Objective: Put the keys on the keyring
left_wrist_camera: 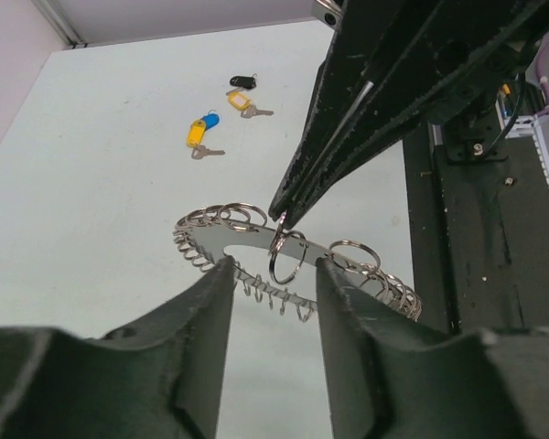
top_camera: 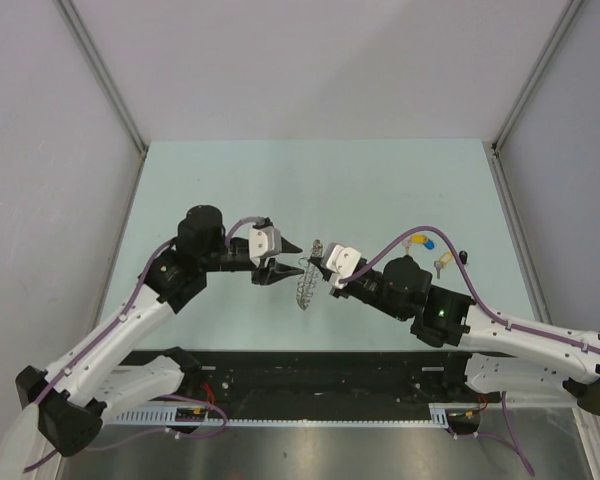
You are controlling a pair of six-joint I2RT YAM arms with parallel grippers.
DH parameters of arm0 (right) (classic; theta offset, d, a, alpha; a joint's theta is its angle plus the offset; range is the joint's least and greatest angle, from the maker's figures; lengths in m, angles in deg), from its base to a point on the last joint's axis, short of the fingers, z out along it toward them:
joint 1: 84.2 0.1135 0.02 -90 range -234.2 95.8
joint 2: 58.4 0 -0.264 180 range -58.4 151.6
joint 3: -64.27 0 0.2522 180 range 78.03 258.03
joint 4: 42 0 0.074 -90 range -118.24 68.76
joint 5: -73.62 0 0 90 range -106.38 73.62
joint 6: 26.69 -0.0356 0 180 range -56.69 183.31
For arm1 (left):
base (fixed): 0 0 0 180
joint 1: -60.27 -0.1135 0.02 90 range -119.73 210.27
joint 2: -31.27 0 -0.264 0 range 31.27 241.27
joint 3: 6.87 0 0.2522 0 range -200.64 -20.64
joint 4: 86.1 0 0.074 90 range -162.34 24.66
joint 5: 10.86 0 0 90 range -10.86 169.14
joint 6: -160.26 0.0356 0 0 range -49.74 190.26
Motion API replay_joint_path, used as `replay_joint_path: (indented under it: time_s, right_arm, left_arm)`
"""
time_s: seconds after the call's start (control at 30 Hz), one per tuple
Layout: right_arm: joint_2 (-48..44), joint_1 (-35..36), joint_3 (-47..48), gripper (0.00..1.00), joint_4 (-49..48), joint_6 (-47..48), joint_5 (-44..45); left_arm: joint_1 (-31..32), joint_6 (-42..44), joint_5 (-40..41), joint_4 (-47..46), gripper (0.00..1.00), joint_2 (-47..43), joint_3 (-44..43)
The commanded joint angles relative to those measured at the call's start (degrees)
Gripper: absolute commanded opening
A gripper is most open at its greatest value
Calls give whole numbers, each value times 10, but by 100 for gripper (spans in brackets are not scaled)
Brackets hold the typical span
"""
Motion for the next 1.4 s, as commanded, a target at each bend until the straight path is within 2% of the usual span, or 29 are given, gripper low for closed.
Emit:
replay_joint_path:
  time_s: [0.0,0.03,0.17,0.33,0.53,0.87,1.37]
  right_arm:
    - [-17,1,6,0,-21,-4,-4]
    - [-17,1,6,0,-21,-4,-4]
    - [-19,1,6,0,-21,-4,-5]
    - [-20,1,7,0,-24,-2,-6]
    - [-21,1,7,0,-24,-4,-8]
    - [-20,1,6,0,-26,-4,2]
    - [-10,1,7,0,-29,-1,15]
  left_arm:
    - [-1,20,13,32,52,-44,-11]
    - [-1,12,17,31,57,-56,-9]
    - [-1,-15,66,-8,60,-85,13]
    - [-1,-40,152,-56,60,-99,31]
    - [-1,-62,187,-57,61,-61,14]
    - [0,-65,114,-33,66,-31,2]
    - [10,-108,-18,-72,74,-77,24]
